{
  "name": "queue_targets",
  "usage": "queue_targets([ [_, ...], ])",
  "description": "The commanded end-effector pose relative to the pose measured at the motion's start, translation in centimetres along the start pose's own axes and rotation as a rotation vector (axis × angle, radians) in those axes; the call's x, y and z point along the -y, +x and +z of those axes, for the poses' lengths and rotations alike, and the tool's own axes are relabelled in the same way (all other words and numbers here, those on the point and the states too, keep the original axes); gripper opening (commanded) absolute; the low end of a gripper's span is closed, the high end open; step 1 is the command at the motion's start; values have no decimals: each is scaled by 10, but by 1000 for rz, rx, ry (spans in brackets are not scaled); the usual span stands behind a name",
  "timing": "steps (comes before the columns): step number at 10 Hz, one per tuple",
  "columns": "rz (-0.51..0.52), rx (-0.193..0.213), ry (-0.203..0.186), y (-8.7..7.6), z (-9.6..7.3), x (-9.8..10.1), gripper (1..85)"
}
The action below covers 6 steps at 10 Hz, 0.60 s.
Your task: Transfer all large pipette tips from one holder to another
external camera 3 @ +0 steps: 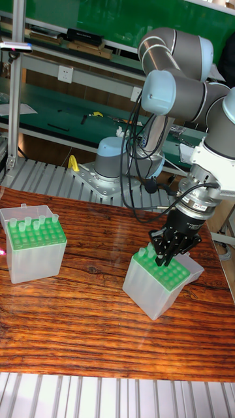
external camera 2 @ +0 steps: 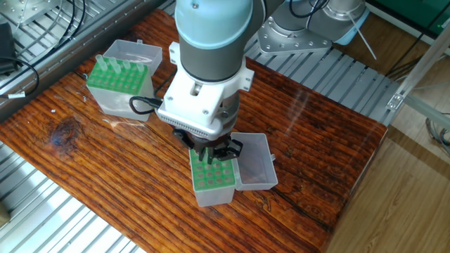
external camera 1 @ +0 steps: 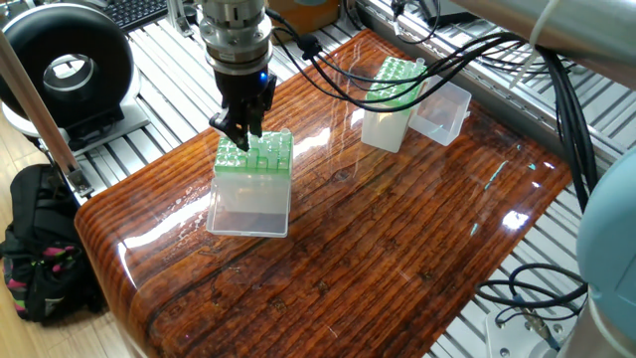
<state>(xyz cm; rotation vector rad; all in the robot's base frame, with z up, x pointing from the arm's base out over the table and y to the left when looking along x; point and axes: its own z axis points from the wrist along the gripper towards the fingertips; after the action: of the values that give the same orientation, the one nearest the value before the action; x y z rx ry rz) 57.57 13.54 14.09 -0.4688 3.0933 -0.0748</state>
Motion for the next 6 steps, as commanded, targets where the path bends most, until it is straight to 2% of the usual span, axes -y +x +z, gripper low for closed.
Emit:
queue_targets([
  [1, 4, 2, -12, -2, -5, 0, 157],
  [6, 5, -8, -23, -1, -18, -2, 140],
])
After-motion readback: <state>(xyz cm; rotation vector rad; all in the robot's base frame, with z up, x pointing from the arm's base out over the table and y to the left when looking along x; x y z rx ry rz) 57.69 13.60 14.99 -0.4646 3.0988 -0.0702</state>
